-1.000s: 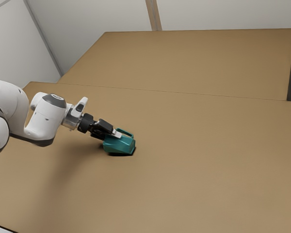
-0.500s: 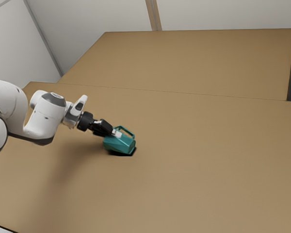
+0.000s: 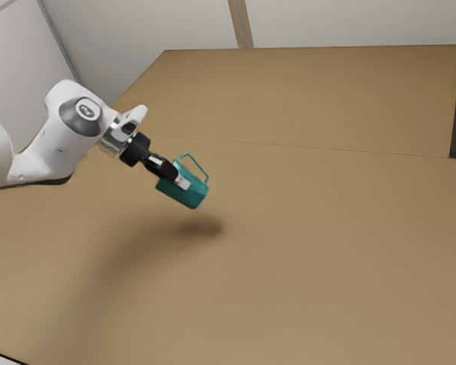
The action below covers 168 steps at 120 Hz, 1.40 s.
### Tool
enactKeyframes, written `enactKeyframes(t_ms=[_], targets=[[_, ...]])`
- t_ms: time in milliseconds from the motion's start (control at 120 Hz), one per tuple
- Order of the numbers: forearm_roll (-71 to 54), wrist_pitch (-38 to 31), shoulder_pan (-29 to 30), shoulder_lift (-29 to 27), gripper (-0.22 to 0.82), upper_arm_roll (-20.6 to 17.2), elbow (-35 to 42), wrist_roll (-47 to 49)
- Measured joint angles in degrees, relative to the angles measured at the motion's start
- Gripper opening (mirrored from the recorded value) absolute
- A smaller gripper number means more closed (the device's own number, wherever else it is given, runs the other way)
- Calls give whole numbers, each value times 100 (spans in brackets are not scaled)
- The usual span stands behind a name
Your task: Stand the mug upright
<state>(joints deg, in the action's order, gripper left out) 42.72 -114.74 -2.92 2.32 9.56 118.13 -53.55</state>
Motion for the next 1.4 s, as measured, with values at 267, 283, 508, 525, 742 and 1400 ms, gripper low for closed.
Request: enactKeyframes(t_ms=[267,283,508,525,742,1400], targets=[[-2995,-94,-201,-141,-18,-518,-30,1429],[-3131,-114,-226,-132,-18,-535,-31,1505],[-4051,-397,-487,95,-18,-573,2,2363],[-4095,-420,-481,113,-18,-573,6,2415],[-4651,-896,-462,-235,-18,-589,722,3040],[-5200,-2376,-678,-309,-18,-675,1744,4081]])
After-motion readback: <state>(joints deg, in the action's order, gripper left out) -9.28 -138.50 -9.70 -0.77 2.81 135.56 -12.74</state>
